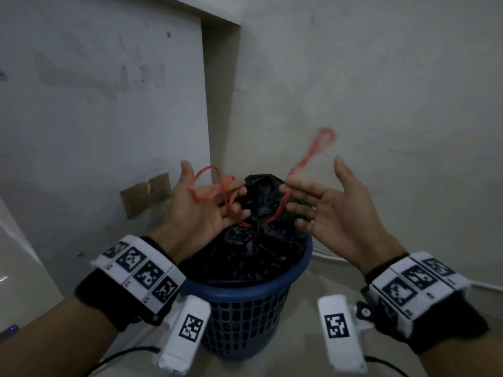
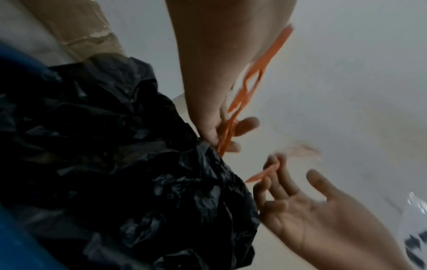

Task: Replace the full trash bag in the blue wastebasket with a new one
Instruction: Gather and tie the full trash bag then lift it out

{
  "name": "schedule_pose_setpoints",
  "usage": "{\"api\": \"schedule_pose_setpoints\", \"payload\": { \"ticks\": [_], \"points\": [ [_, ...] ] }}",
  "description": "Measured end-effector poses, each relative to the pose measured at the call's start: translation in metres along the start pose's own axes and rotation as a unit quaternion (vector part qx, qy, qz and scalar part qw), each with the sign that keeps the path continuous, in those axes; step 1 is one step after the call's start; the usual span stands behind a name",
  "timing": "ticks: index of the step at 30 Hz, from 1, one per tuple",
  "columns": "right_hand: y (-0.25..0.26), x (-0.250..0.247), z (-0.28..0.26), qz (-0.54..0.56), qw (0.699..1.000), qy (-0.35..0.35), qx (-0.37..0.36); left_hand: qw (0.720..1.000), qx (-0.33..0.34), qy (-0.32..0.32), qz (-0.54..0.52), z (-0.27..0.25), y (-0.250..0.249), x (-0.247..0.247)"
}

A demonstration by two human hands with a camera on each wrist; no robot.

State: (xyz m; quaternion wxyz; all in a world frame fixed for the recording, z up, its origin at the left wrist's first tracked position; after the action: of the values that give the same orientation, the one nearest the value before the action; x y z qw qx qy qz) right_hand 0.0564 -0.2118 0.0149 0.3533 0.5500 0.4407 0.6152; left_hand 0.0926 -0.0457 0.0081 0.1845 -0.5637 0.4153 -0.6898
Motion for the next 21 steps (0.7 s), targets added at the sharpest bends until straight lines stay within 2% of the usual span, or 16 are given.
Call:
{"api": "schedule_pose_setpoints", "payload": {
  "ticks": [3, 7, 12, 13, 15, 18, 21],
  "points": [
    [0.002, 0.013, -0.003, -0.039, 0.999, 0.025, -0.009, 0.992, 0.011, -0.042, 0.116, 0.005, 0.004, 0.004],
    [0.015, 0.022, -0.004, -0.218, 0.970, -0.040, -0.101, 0.961, 0.029, -0.124, 0.246, 0.003, 0.002, 0.000],
    [0.024, 0.044, -0.013, -0.296, 0.937, -0.029, -0.184, 0.918, -0.026, -0.178, 0.354, 0.008, 0.010, -0.009],
    [0.025, 0.049, -0.015, -0.294, 0.935, -0.023, -0.198, 0.909, -0.030, -0.175, 0.378, 0.007, 0.011, -0.007],
    [0.028, 0.057, -0.017, -0.302, 0.926, -0.023, -0.225, 0.896, 0.003, -0.133, 0.423, 0.007, 0.012, 0.004],
    [0.036, 0.056, -0.015, -0.341, 0.899, -0.067, -0.267, 0.903, 0.039, -0.029, 0.427, 0.003, 0.017, 0.031],
    [0.037, 0.053, -0.008, -0.340, 0.893, -0.094, -0.281, 0.916, 0.002, 0.019, 0.400, -0.005, 0.027, 0.041]
  ]
}}
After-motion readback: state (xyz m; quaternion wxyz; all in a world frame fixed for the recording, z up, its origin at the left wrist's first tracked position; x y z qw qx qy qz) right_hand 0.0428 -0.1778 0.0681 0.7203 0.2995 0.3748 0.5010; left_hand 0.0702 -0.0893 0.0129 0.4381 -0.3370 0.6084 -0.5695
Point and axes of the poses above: each hand's wrist, its own z-axis towards the middle knuckle, its own x-axis out of the palm, y = z × x, the point moved 10 cm from there along z, towards the middle knuckle, and after that the axes turned 5 degrees about -z, right-handed, at the moved point
